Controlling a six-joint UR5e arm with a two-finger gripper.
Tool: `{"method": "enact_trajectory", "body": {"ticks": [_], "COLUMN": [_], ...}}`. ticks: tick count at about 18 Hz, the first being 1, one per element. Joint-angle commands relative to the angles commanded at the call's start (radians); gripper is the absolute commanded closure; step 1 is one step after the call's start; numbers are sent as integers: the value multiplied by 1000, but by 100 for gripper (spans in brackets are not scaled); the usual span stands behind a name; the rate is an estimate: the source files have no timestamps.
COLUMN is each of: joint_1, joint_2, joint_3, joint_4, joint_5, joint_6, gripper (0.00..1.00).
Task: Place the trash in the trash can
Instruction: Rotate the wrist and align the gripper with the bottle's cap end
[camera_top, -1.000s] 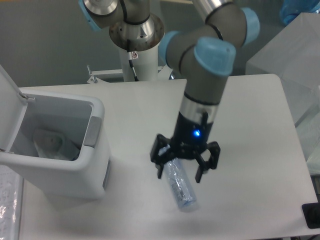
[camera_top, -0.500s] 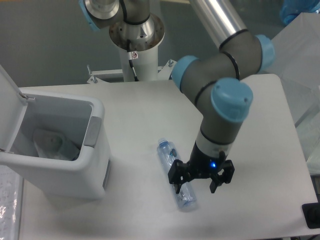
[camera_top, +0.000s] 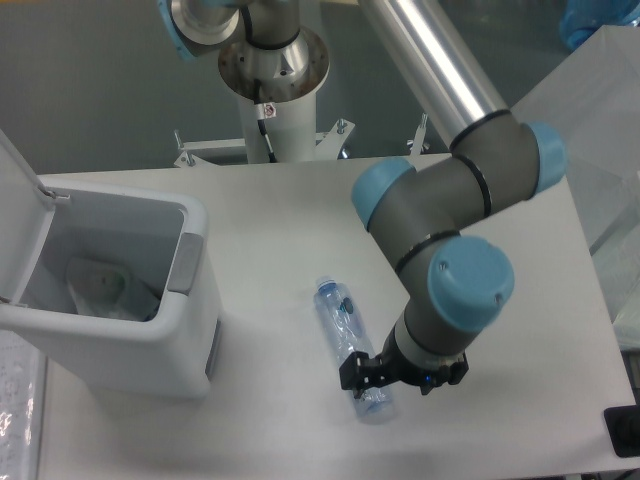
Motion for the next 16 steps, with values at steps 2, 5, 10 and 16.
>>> {"method": "enact_trajectory", "body": {"ticks": [2,5,10,16], "joint_1": [-8,-18,-37,-63], "joint_2": [-12,-29,-31,-39], "joint_3": [2,2,-49,-104], "joint_4": [-26,-26,-17,-2], "joint_5": [29,54,89,160], "joint_6": [-3,-3,-3,-6], "gripper": [0,0,0,0]}}
